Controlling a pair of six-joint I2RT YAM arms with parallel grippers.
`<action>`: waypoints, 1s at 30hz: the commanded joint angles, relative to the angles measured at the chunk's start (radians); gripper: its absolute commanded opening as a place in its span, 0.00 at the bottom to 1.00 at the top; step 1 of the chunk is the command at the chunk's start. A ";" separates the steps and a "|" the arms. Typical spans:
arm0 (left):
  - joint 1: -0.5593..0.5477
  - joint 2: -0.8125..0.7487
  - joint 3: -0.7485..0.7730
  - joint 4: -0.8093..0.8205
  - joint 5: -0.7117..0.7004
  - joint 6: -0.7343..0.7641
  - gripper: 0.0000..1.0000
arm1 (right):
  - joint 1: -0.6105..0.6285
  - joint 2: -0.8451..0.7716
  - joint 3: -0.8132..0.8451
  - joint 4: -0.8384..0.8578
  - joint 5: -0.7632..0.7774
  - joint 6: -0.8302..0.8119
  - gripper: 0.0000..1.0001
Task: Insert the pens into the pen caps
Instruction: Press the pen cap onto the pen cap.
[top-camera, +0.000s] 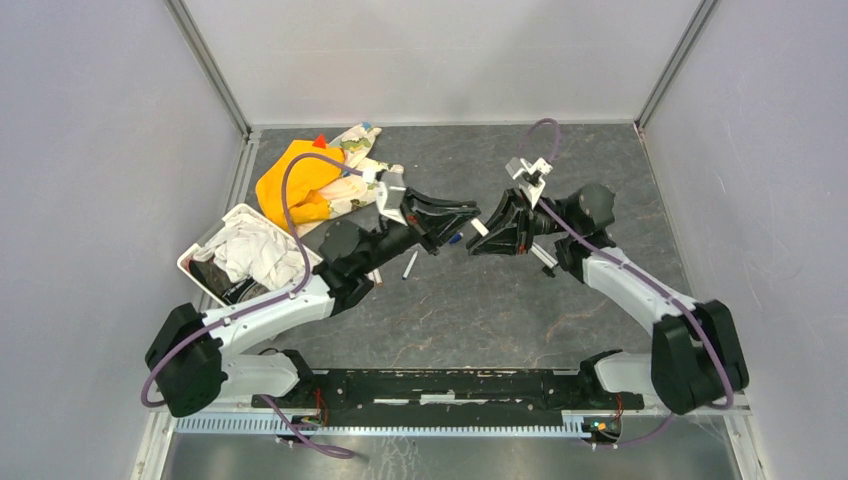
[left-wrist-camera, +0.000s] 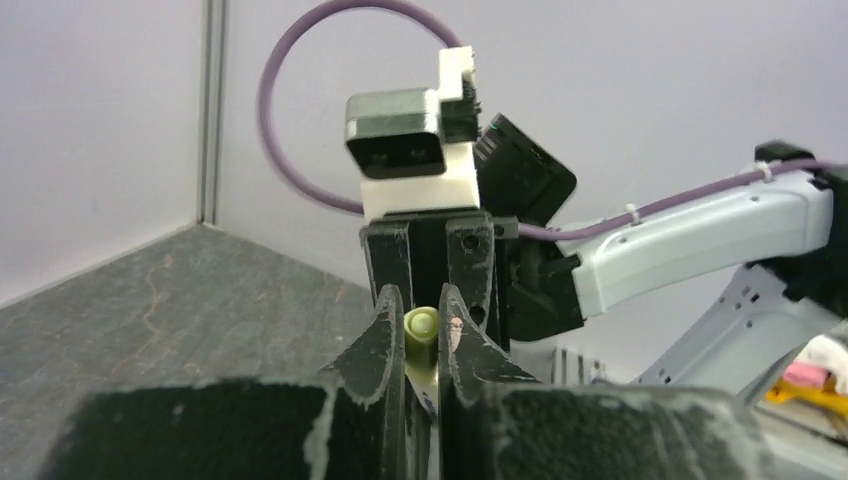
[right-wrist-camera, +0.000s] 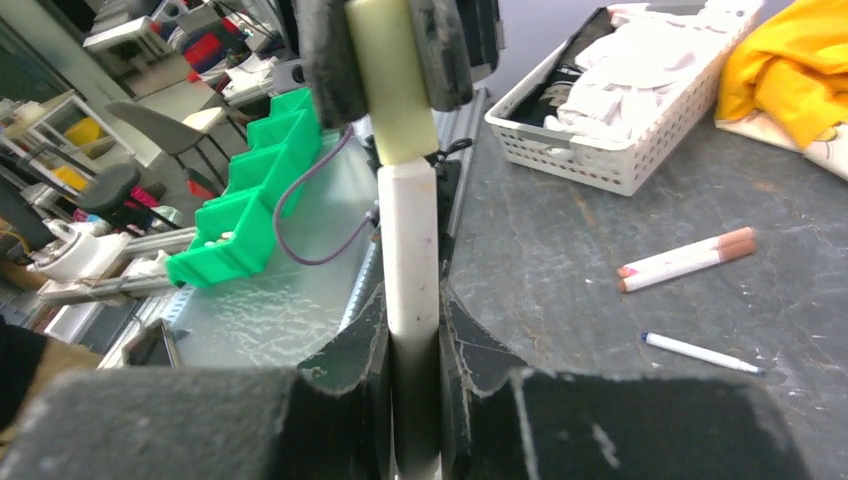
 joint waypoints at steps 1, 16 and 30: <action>-0.016 0.064 -0.175 0.072 0.153 -0.383 0.02 | 0.012 -0.111 0.311 -0.833 0.380 -0.721 0.00; -0.228 0.189 -0.163 0.075 -0.025 -0.128 0.02 | 0.019 -0.090 0.237 -0.274 0.279 -0.215 0.00; -0.211 0.331 -0.155 0.127 0.483 -0.234 0.02 | 0.003 -0.101 0.298 -0.452 0.293 -0.399 0.00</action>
